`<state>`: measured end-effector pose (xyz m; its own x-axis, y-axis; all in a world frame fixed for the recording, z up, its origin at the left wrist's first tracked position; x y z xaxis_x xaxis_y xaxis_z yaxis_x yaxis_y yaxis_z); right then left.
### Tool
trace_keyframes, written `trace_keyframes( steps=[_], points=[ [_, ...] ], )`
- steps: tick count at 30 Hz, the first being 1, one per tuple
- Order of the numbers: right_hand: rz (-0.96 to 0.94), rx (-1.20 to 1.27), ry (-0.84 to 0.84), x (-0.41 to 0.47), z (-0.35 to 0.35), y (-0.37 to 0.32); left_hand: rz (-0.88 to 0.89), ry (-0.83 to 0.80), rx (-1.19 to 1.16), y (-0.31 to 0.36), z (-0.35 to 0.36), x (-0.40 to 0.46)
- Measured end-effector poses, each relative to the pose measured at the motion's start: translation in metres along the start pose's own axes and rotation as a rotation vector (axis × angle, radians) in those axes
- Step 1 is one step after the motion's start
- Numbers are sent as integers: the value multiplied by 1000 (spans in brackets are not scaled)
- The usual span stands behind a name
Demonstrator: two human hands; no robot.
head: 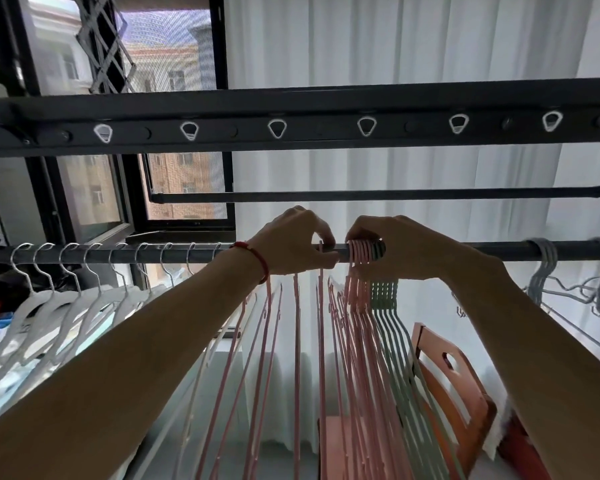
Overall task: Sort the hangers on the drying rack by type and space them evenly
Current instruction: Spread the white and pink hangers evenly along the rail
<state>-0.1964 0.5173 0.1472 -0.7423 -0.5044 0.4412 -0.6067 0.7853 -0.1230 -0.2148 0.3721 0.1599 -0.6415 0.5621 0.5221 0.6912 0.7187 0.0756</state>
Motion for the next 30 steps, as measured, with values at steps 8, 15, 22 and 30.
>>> trace_keyframes(
  steps=[8,15,22,30],
  points=[
    [-5,17,24,-8,-4,4,5,-24,46,3,-1,1],
    [3,6,-7,-20,-14,12,-13,-60,57,5,0,3],
    [87,-43,-53,-48,-34,36,-5,-59,59,10,-1,5],
    [253,-89,-90,-94,-61,87,-6,-54,69,13,2,8]
  ],
)
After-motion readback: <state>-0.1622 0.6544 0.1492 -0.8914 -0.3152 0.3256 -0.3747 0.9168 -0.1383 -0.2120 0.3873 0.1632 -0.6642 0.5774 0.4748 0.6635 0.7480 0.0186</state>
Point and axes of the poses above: each hand's wrist, its own x-axis towards the middle knuckle, its own z-axis out of the palm, y = z × x, the point moved 7 cm from there along x, towards the middle knuckle, and after that the axes turned 5 degrees about -z, right-handed, at the moved point
